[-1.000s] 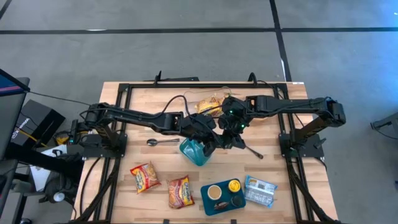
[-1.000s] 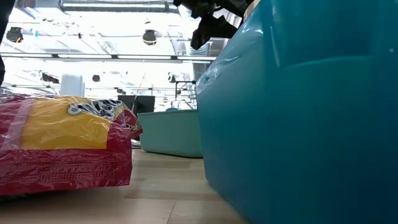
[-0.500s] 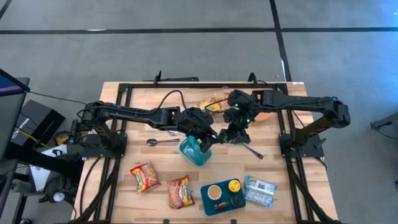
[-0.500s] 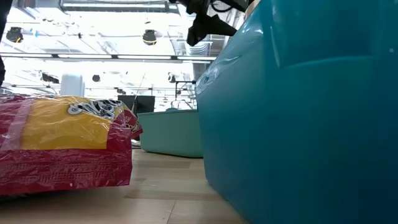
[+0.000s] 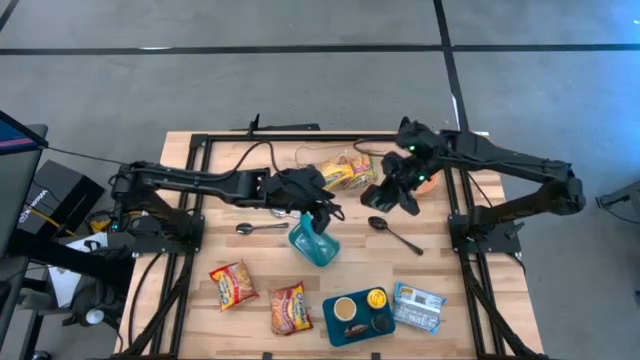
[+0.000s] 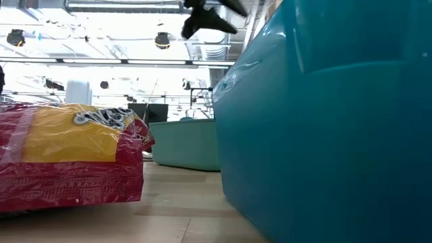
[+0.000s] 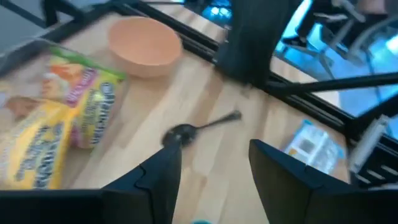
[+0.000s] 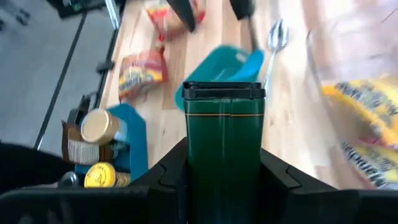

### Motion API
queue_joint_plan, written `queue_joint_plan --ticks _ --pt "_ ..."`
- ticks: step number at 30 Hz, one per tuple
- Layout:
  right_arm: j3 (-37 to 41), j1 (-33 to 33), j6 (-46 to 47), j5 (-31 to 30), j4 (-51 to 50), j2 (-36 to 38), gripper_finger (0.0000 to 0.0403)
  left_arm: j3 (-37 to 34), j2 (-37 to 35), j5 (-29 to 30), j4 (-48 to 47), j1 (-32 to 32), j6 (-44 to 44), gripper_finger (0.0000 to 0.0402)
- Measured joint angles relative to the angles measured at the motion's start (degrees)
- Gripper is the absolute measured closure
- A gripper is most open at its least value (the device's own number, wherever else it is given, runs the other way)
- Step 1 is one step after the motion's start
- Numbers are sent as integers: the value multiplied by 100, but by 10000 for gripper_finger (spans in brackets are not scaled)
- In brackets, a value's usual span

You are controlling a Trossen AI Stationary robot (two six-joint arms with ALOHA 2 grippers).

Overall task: Pick & Place Food Item
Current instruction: Put the black seasoning can into the blue bin

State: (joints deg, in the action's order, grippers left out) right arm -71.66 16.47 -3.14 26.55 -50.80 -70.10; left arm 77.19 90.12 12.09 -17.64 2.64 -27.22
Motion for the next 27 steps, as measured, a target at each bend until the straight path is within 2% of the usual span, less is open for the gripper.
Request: queue_joint_plan --ticks 4,10,14,20,27 --pt "229 215 39 37 345 286 294 -798 -302 309 986 34 -166 227" --pt "582 415 518 159 1256 551 294 -2107 -581 324 3668 35 -326 234" --pt "680 452 904 380 1710 561 294 -2577 -495 358 4992 33 -328 239" --pt "688 373 1412 385 2349 497 294 -2632 -291 577 5217 35 -327 245" --pt "680 218 1863 374 2966 294 293 -2630 44 598 6097 35 -316 240"
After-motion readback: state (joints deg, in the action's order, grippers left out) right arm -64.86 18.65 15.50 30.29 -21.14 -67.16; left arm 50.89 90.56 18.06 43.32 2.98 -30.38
